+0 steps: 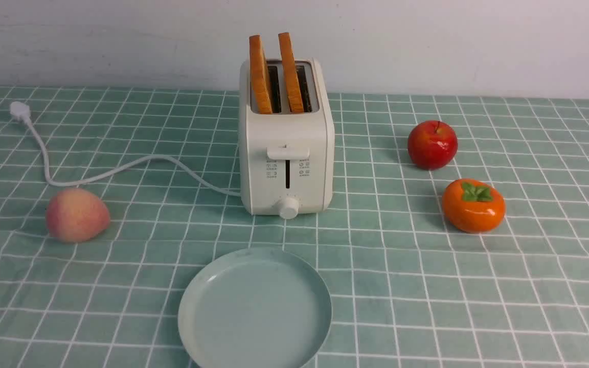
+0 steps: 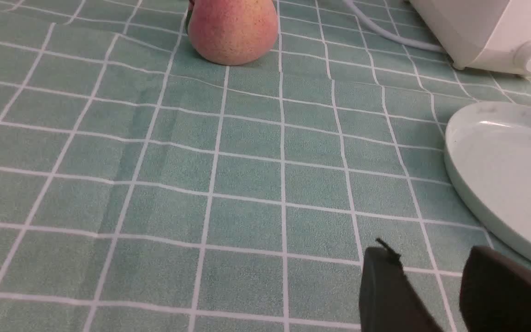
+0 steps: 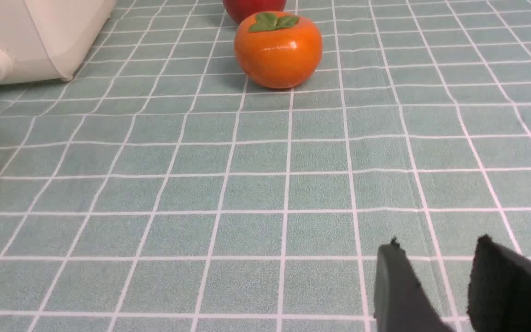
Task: Take toasted bread from bread machine on blue coffee table place on plate.
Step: 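Reach for a toast slice standing in the toaster with the left gripper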
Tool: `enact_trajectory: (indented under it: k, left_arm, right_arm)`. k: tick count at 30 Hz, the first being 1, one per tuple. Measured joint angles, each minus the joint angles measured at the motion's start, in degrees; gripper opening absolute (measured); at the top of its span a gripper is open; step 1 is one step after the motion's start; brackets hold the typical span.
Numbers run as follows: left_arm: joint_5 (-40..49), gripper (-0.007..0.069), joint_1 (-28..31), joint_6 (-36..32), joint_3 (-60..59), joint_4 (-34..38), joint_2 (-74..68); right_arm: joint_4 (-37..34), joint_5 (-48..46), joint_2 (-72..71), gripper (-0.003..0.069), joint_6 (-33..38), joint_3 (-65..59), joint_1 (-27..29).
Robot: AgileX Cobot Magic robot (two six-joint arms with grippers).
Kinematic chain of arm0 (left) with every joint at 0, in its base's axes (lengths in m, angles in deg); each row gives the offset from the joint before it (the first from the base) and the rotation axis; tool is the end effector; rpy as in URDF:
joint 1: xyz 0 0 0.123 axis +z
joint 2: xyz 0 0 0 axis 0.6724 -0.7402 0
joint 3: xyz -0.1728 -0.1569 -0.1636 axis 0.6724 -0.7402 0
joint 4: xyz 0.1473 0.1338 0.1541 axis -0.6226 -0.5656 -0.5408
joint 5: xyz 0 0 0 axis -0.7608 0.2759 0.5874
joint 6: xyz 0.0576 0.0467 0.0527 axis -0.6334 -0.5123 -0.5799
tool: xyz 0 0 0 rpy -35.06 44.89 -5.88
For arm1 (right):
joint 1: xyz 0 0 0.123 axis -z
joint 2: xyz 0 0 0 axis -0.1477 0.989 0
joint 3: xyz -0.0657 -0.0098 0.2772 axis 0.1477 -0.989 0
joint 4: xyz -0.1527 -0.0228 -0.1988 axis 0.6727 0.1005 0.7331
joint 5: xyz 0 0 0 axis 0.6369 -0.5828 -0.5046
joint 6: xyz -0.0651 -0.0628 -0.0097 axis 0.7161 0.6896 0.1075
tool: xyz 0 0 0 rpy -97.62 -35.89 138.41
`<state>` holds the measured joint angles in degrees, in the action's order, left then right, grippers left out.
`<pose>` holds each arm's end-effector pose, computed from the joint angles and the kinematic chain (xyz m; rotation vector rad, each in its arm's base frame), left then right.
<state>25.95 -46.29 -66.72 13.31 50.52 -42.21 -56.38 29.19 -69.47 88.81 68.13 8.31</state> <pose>0.0518 -0.0073 0.1689 -0.1558 1.8898 -0.2673 0.0521 0.0051 0.1743 0.0153 1.8647 0.0947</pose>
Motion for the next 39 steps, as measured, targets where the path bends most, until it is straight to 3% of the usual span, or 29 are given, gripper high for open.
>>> enact_trajectory:
  k: [30,35,39]
  left_arm:
    - [-2.2,0.0237,0.0,0.25,0.0,-0.77,0.0]
    - [-11.47,0.0237,0.0,2.13,0.0,5.69,0.0]
    - [-22.11,0.0237,0.0,5.74,0.0,17.1,0.0]
  right_arm:
    - [0.0,0.0,0.0,0.024,-0.04,0.0,0.0]
    - [0.0,0.0,0.0,0.024,-0.04,0.0,0.0]
    - [-0.31,0.0,0.0,0.024,-0.12,0.0,0.0]
